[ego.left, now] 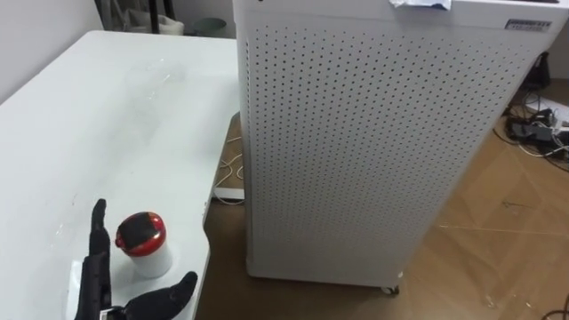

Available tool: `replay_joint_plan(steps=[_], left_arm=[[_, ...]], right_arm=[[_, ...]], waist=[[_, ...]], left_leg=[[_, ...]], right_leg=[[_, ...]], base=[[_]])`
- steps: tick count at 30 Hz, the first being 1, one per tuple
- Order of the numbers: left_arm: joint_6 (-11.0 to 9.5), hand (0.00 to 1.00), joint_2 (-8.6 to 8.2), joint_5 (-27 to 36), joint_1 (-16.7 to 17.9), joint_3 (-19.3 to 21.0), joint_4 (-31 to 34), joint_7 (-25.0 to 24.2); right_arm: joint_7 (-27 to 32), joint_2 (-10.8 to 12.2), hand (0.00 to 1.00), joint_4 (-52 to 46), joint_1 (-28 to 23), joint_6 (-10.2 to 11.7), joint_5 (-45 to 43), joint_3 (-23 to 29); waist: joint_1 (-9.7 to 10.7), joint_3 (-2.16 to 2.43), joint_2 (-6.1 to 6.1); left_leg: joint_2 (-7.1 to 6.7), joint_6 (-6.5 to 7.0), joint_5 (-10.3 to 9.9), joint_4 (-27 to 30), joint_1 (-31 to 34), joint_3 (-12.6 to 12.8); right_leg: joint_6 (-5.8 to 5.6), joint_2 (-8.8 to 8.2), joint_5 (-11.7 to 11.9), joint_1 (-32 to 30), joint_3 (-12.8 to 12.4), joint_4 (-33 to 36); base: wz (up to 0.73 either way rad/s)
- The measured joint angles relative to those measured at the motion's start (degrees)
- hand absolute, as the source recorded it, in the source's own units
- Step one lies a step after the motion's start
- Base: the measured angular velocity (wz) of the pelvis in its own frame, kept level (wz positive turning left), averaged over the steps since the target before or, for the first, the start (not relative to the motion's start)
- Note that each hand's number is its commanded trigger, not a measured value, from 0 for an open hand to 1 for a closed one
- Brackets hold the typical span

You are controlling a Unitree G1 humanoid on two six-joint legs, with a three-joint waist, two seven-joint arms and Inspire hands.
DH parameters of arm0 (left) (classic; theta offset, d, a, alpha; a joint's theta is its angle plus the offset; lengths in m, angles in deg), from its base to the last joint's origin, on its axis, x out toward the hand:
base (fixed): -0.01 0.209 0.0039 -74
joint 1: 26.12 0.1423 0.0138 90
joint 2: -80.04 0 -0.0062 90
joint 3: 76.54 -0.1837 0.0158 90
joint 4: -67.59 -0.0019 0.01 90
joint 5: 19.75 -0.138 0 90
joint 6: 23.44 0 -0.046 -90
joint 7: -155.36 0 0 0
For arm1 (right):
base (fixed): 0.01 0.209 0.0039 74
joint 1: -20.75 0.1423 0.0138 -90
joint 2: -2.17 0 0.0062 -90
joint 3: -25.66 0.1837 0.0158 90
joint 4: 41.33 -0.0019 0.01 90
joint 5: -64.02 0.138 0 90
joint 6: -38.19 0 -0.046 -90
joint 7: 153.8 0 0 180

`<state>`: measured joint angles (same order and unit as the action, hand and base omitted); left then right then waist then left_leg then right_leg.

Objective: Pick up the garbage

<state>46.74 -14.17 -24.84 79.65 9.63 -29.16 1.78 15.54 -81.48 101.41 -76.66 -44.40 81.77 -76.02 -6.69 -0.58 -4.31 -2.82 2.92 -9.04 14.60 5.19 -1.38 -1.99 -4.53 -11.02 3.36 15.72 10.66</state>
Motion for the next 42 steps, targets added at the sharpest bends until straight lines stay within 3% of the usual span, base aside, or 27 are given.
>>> replay_joint_plan(steps=[8,18,27,32,42], left_arm=[[-0.01,0.00,-0.03,0.00,-0.30,3.10,0.03,1.22],[-0.03,0.00,-0.01,-0.01,-2.87,3.50,0.02,3.43],[-0.02,0.00,-0.03,-0.01,-4.33,3.51,-0.18,3.02],[0.00,0.00,-0.09,-0.02,-4.63,3.52,-0.34,1.64],[0.64,0.00,-0.81,-0.01,-6.92,3.01,-6.04,-0.46]], right_arm=[[0.00,-0.27,1.00,0.23,-1.24,0.00,-1.25,0.00],[0.06,-0.40,1.00,0.20,-1.60,0.00,-1.28,-0.06],[-0.02,-0.32,1.00,0.47,-2.38,0.04,-2.66,-0.56],[-0.26,-0.32,1.00,0.43,-2.65,0.04,-2.62,-0.54],[-0.70,0.01,1.00,-0.23,-2.98,-0.06,-2.54,-0.54]], waist=[[0.14,0.27,1.00],[0.23,0.08,1.62],[1.31,-0.40,1.34],[1.67,-0.37,1.34],[2.33,-0.09,1.15]], left_leg=[[0.01,-0.01,0.00,-0.12,-0.69,0.02],[0.02,-0.01,0.01,-0.09,-0.80,0.06],[0.08,-0.01,0.00,-0.22,-0.79,0.47],[0.20,-0.01,0.00,-0.36,-0.98,1.26],[0.20,0.00,0.01,-0.81,-2.28,1.40]], right_leg=[[0.00,0.01,0.00,0.64,-0.01,0.00],[0.00,0.02,0.00,0.76,-0.01,-0.02],[0.00,0.02,0.00,0.74,-0.16,-0.07],[0.00,0.06,0.00,0.65,-1.38,-0.06],[0.00,0.01,0.00,1.54,-1.27,-0.06]], base=[[0.00],[0.00],[0.00],[-0.09],[-0.01]])
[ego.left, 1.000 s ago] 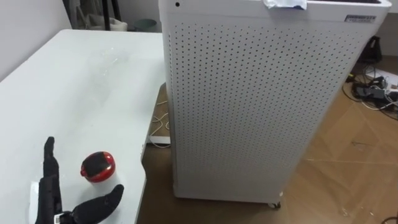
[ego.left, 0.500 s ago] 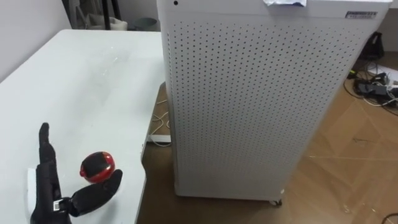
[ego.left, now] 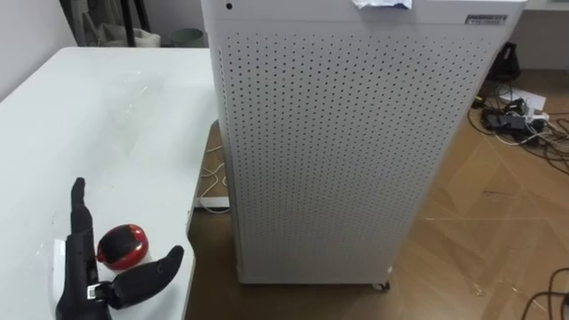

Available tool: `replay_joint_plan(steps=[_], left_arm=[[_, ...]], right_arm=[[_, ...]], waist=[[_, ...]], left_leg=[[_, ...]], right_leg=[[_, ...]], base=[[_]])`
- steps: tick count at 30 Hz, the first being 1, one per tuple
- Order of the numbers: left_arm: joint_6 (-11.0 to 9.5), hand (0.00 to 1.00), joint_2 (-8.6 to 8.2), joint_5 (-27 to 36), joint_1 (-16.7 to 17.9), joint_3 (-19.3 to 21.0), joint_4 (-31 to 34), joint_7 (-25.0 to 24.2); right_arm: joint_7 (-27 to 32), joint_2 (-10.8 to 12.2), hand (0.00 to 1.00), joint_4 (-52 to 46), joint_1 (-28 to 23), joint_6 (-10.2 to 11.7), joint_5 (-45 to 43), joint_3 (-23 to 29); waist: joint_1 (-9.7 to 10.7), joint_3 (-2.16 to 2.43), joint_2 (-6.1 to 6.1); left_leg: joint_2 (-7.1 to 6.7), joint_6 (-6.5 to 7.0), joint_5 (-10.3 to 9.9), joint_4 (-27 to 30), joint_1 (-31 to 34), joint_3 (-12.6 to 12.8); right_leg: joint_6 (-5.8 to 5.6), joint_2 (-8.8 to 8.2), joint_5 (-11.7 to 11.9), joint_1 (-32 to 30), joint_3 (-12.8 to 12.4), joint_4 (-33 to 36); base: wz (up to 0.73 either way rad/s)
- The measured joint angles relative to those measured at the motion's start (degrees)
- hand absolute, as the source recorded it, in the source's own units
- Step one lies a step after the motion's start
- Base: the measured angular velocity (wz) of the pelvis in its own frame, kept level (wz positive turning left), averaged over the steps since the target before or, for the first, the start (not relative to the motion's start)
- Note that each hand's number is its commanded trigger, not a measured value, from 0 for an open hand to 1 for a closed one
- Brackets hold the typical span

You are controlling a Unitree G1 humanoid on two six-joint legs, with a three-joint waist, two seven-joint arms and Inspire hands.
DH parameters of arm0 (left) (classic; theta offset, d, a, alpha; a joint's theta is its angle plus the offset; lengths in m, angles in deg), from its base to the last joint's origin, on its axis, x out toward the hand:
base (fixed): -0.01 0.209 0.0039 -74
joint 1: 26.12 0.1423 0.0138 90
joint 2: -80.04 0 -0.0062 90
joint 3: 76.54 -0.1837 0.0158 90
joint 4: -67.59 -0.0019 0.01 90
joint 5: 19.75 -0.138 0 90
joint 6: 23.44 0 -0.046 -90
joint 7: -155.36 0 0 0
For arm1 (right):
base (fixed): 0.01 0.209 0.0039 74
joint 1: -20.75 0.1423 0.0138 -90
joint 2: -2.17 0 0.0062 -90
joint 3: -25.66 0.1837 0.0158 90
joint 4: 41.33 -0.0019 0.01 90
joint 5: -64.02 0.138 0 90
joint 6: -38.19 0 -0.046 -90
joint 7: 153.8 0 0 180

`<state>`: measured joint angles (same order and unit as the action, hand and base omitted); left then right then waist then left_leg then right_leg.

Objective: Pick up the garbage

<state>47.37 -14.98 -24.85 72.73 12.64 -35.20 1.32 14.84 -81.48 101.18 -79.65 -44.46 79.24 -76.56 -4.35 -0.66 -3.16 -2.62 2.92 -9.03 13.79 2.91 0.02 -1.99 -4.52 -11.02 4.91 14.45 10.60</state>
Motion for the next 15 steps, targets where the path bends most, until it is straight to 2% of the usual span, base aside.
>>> replay_joint_plan(steps=[1,2,3,5,7,8,11,15], left_arm=[[0.30,0.02,-0.01,0.00,-0.34,-0.01,-0.69,-0.23],[0.83,0.11,-0.12,0.00,-0.76,-0.03,-1.86,-0.48],[1.41,0.40,-0.26,0.00,-0.80,-0.04,-2.24,-0.67],[1.62,0.64,-0.38,0.00,-0.80,-0.08,-3.00,-1.22],[1.69,0.93,-0.38,0.01,-0.82,-0.06,-3.10,-1.67],[1.81,1.00,-0.40,0.08,-0.82,-0.01,-3.11,-1.90],[2.65,1.00,-0.88,0.20,-0.82,0.08,-3.23,-2.52],[2.72,1.00,-0.95,1.93,-1.06,0.00,-3.30,-2.90]], right_arm=[[0.00,0.00,1.00,-0.22,0.03,-0.01,0.00,0.00],[0.01,-0.01,1.00,-0.85,0.03,-0.09,-0.05,0.00],[0.01,-0.09,1.00,-1.63,0.04,-0.52,-0.09,0.01],[0.00,-0.09,1.00,-2.15,0.10,-1.00,-0.10,0.01],[0.01,-0.09,1.00,-2.16,0.09,-1.19,-0.09,0.01],[0.07,-0.09,1.00,-2.23,0.09,-1.19,-0.08,0.03],[0.10,-0.09,1.00,-3.18,0.08,-1.32,-0.08,0.02],[0.11,-0.10,1.00,-4.47,0.04,-2.01,-0.02,0.02]], waist=[[0.01,0.00,0.00],[0.09,0.03,-0.04],[0.09,0.03,-0.05],[0.05,0.06,-0.09],[0.04,0.06,-0.10],[0.02,0.07,-0.08],[-0.04,0.09,-0.05],[0.02,0.16,-0.08]], left_leg=[[0.00,0.00,0.00,-0.03,-0.12,0.00],[0.01,0.00,0.00,-0.12,-0.34,0.07],[0.02,0.00,-0.01,-0.16,-0.46,0.18],[0.01,0.00,-0.01,-0.17,-0.47,0.27],[0.01,0.01,-0.01,-0.15,-0.44,0.33],[0.02,0.02,-0.02,-0.15,-0.40,0.48],[0.07,0.04,-0.03,-0.16,-0.38,0.78],[0.07,0.06,-0.04,-0.16,-0.40,0.95]], right_leg=[[0.00,0.00,0.00,0.02,0.01,0.00],[0.00,-0.01,0.00,0.13,-0.01,0.02],[0.00,-0.02,0.00,0.19,-0.04,0.02],[0.00,-0.06,0.00,0.20,-0.02,0.02],[0.00,-0.09,0.00,0.14,-0.01,0.04],[0.00,-0.10,0.00,0.06,-0.02,0.06],[0.00,-0.14,0.00,-0.04,-0.02,0.07],[0.00,-0.20,0.00,-0.08,-0.02,0.10]], base=[[0.00],[-0.04],[-0.04],[-0.02],[-0.02],[-0.04],[-0.04],[-0.01]])
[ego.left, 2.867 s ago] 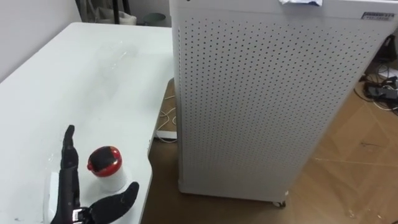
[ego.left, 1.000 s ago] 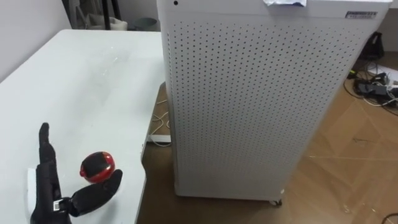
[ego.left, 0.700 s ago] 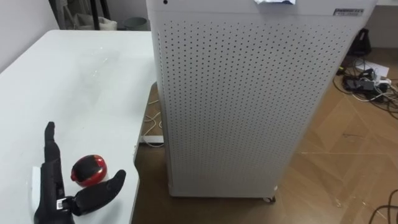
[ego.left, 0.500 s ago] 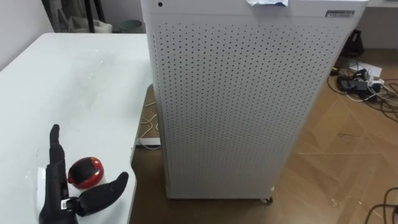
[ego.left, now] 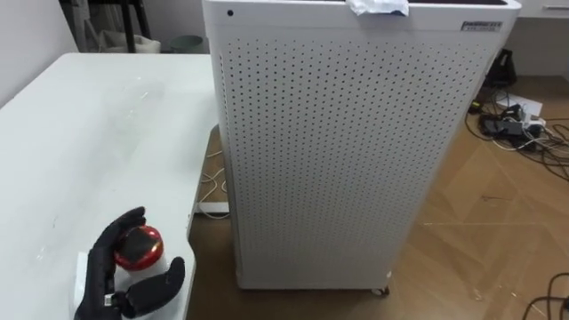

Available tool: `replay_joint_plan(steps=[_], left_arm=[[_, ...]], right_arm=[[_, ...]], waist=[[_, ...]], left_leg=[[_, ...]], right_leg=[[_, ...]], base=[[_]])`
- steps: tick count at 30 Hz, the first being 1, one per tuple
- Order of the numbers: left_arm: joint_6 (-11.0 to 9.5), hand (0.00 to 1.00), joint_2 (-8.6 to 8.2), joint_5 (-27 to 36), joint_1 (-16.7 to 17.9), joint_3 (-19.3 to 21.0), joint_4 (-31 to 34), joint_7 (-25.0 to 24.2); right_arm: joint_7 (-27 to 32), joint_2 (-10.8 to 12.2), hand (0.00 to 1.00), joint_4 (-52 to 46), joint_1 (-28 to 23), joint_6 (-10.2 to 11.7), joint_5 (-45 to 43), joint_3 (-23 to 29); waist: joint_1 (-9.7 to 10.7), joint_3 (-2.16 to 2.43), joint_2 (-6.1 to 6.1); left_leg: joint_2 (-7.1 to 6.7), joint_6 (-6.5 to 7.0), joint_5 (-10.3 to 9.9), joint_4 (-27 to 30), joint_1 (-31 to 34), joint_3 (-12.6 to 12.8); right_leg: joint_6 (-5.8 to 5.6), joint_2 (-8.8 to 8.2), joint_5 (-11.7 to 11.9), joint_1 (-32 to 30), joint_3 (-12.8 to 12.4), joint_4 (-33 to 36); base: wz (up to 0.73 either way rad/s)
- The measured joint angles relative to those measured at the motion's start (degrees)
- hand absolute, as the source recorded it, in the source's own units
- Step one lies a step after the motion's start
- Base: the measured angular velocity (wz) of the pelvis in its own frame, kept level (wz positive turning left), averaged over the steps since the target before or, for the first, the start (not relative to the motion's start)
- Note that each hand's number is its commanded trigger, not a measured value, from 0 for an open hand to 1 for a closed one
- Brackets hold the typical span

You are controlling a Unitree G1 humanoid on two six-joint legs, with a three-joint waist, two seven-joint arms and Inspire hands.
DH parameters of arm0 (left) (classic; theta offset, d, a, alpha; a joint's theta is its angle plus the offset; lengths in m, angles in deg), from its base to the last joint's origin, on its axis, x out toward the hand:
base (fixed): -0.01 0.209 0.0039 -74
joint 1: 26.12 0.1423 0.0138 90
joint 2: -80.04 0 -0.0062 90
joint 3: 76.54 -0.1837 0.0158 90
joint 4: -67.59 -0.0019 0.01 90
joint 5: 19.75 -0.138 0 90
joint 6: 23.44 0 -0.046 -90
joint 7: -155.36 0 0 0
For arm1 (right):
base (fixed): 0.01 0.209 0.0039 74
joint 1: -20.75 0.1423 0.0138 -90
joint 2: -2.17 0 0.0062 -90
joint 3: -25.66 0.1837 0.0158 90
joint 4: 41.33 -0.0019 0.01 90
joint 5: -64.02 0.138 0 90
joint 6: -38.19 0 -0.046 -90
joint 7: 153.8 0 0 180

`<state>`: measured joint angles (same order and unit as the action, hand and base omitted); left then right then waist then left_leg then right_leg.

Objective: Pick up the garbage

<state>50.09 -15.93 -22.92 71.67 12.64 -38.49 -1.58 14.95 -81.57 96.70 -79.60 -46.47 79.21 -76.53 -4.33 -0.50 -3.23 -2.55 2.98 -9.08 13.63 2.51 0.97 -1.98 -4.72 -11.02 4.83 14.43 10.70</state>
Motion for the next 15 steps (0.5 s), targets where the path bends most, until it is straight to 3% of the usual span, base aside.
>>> replay_joint_plan(steps=[8,15], left_arm=[[-0.18,1.00,-0.35,1.43,-2.06,0.05,-3.30,-0.37],[-0.17,1.00,-0.45,1.43,-3.18,0.19,-4.60,-1.47]], right_arm=[[-0.14,0.02,1.00,-0.82,0.00,-0.01,0.10,-0.01],[-0.18,0.07,1.00,-0.82,-0.10,-0.53,0.09,-0.01]], waist=[[-0.37,0.34,-0.29],[-0.48,0.25,-0.46]], left_leg=[[0.02,0.03,-0.01,-0.03,-0.26,0.50],[0.06,0.03,-0.02,0.05,-0.30,0.60]], right_leg=[[0.00,-0.07,0.00,0.06,-0.18,0.01],[0.03,-0.09,0.02,0.05,-0.24,0.05]], base=[[0.00],[0.00]])
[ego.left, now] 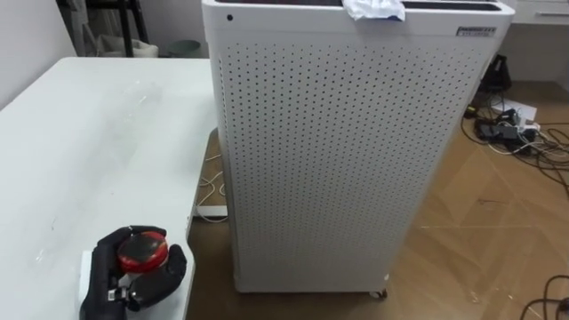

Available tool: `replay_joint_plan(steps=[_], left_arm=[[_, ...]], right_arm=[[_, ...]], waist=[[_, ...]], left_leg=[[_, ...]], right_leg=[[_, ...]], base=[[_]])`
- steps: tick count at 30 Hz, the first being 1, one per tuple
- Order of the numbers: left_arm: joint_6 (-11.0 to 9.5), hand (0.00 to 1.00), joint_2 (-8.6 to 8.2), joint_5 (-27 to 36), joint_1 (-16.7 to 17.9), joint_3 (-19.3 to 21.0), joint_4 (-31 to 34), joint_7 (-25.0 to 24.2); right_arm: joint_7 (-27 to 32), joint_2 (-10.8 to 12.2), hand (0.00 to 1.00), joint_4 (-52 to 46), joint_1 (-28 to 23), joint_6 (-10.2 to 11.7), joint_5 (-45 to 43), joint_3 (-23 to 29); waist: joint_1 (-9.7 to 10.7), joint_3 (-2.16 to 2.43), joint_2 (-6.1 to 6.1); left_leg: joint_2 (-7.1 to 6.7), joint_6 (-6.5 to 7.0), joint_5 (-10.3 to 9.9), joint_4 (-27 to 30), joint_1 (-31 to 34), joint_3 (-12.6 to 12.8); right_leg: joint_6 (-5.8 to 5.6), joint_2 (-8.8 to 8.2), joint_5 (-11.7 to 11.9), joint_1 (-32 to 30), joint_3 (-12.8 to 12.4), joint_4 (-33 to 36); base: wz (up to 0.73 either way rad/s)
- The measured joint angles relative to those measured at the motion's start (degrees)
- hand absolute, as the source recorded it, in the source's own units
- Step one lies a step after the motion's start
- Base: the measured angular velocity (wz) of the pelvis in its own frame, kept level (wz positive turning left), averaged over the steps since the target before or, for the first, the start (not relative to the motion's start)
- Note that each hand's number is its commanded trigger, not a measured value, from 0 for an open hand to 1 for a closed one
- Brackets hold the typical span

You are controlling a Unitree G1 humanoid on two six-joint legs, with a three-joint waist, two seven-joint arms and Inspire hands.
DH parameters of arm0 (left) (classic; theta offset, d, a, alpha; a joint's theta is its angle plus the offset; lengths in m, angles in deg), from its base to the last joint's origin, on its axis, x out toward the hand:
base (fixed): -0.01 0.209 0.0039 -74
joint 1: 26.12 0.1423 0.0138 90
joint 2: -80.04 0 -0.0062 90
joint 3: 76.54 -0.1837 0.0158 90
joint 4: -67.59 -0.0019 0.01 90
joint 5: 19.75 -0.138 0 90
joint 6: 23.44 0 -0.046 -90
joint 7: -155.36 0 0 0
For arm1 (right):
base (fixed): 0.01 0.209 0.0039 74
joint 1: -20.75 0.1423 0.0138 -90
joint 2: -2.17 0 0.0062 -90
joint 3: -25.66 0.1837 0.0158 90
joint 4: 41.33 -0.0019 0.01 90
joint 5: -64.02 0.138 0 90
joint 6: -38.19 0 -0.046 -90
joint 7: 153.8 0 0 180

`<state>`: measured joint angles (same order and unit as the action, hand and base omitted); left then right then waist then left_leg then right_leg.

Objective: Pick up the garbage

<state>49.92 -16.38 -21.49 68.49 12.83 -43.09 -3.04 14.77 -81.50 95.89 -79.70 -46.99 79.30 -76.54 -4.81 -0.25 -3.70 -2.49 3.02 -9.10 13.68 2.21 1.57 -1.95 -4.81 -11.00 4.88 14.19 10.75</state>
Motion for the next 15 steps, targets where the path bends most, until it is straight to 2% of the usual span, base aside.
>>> replay_joint_plan(steps=[4,8,11,15], left_arm=[[-0.01,1.00,0.00,0.66,-0.49,0.41,-0.60,-0.89],[0.00,1.00,-0.02,3.44,-1.42,0.61,-0.70,-1.94],[0.06,1.00,0.09,6.41,-1.70,-0.01,-0.67,-2.68],[1.47,1.00,0.29,9.86,-1.68,-1.83,2.65,-5.02]], right_arm=[[-0.04,0.01,1.00,0.00,-0.05,-0.62,-0.01,0.00],[-0.03,0.10,1.00,0.00,-0.03,-0.98,-0.07,0.01],[0.21,0.05,1.00,-0.01,0.14,-0.99,-0.09,0.00],[1.45,-0.20,1.00,-1.76,1.18,-1.01,-0.03,0.03]], waist=[[0.17,-0.07,-0.36],[0.08,-0.40,-1.02],[0.02,-0.45,-1.22],[0.33,-0.48,-1.58]], left_leg=[[-0.01,0.00,0.00,-0.01,0.02,0.02],[0.03,0.01,0.00,0.06,0.11,0.19],[0.09,0.12,-0.08,0.06,0.15,0.56],[0.54,0.33,-0.83,2.38,2.54,0.74]], right_leg=[[0.01,0.01,0.00,0.04,-0.08,0.00],[0.03,0.02,0.02,0.14,-0.30,0.03],[0.05,0.04,0.03,-0.04,-1.21,0.07],[0.06,0.26,0.04,-1.87,-1.30,1.11]], base=[[0.00],[-0.01],[-0.07],[0.00]])
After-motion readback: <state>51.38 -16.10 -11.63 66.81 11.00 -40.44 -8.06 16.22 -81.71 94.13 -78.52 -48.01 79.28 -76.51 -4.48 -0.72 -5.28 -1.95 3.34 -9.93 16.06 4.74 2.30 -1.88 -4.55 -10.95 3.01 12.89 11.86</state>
